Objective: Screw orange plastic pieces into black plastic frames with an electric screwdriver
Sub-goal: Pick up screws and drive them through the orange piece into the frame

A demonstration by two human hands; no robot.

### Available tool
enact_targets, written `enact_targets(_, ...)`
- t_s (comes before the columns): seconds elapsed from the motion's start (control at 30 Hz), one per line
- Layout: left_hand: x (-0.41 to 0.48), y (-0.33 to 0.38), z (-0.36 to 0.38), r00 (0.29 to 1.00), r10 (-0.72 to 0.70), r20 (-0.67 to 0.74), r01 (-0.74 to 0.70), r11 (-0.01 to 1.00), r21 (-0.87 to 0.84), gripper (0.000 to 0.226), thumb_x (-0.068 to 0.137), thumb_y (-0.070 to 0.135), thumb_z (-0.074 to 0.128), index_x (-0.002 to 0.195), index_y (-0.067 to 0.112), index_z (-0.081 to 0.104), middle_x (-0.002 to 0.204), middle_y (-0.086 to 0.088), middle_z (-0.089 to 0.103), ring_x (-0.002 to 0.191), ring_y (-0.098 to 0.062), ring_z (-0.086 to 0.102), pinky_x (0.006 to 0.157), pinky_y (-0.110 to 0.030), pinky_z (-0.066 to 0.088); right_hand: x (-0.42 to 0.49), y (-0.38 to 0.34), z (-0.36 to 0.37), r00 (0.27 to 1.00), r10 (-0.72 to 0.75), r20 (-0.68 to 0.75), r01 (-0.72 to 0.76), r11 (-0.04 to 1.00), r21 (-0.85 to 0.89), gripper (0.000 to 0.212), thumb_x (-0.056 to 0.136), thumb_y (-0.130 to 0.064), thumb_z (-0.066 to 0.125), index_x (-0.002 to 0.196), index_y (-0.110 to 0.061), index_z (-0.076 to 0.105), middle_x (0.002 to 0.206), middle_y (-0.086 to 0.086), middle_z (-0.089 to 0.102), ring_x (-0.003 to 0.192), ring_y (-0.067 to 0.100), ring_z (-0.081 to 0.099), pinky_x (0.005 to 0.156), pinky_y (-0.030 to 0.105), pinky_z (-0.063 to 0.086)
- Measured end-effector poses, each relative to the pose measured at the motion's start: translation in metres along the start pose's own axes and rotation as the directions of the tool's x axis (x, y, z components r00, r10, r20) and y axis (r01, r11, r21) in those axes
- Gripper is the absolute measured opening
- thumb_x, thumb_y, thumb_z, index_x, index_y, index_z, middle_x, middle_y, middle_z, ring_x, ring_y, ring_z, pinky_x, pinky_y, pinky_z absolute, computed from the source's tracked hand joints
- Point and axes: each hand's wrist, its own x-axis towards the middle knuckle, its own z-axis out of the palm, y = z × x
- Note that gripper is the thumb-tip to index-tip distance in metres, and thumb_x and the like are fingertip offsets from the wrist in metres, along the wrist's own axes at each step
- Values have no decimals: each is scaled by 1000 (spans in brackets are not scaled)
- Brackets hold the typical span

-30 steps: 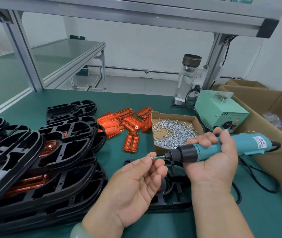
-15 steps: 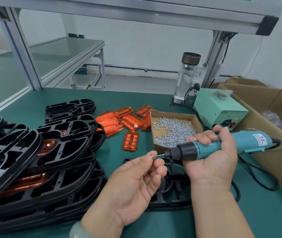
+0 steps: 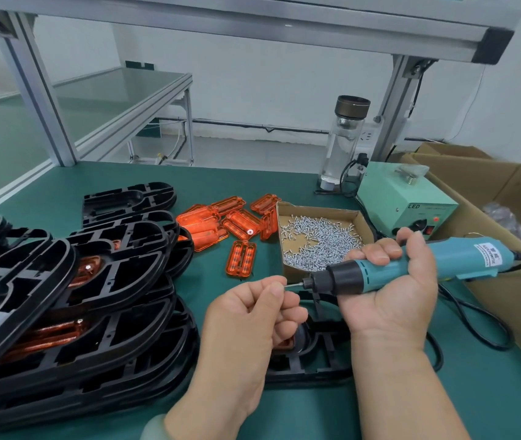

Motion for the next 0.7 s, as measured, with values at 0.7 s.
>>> enact_targets(0.7,3,6,-8,993,88,75,-104,962,253,14,88,9,61,86,20,70,74,-3,73,63,-11,68,50,-15,49,-2,0,1,1000,-12,18,12,1000,12,13,95,-26,53,82,-23,53,58,-12,43,45,4,42,55,18,44)
